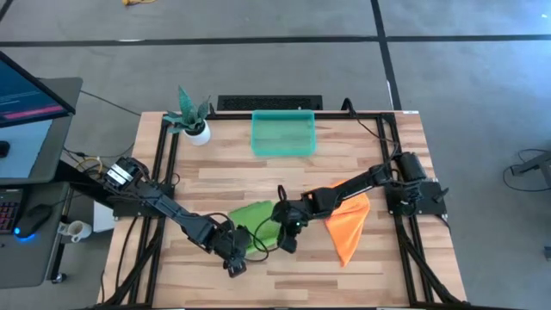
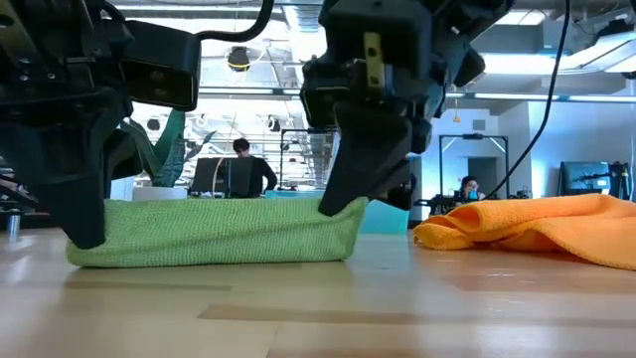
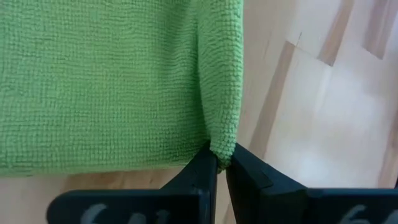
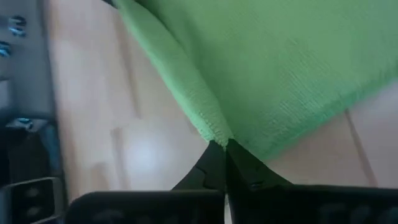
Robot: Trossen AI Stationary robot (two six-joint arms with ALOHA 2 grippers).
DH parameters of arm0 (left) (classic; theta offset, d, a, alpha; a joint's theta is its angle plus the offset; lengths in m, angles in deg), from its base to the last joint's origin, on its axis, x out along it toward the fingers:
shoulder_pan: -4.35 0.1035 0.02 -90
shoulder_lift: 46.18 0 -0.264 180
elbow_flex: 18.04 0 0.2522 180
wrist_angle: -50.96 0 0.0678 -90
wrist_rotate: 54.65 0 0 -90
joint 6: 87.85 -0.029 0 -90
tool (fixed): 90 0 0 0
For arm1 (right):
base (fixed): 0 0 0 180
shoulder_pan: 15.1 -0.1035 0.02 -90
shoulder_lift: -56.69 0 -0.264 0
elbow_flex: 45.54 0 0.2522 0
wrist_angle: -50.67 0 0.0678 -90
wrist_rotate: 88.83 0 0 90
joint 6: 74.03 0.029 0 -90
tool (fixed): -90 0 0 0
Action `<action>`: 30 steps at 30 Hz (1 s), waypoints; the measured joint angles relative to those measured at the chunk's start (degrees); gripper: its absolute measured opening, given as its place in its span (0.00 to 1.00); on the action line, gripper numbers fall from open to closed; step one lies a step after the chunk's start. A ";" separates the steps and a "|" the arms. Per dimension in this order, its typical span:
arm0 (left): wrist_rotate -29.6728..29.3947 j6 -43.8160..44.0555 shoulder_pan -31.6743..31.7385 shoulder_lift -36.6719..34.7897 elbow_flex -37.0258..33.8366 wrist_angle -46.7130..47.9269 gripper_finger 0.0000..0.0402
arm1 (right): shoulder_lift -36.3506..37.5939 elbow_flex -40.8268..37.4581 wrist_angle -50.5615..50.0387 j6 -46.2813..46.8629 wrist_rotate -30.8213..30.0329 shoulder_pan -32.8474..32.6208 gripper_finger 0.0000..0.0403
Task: Roll towel into tight, uniform cylinder
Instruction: Roll the green microfiber towel
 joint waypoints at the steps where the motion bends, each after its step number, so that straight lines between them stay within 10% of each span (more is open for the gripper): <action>1: -0.29 -0.38 -0.04 0.00 -0.04 0.16 0.04 | -0.71 0.03 0.43 0.67 0.00 0.11 0.03; 30: -3.14 2.18 -2.56 -0.09 6.58 16.02 0.04 | -1.57 2.52 1.36 6.26 0.99 -1.42 0.03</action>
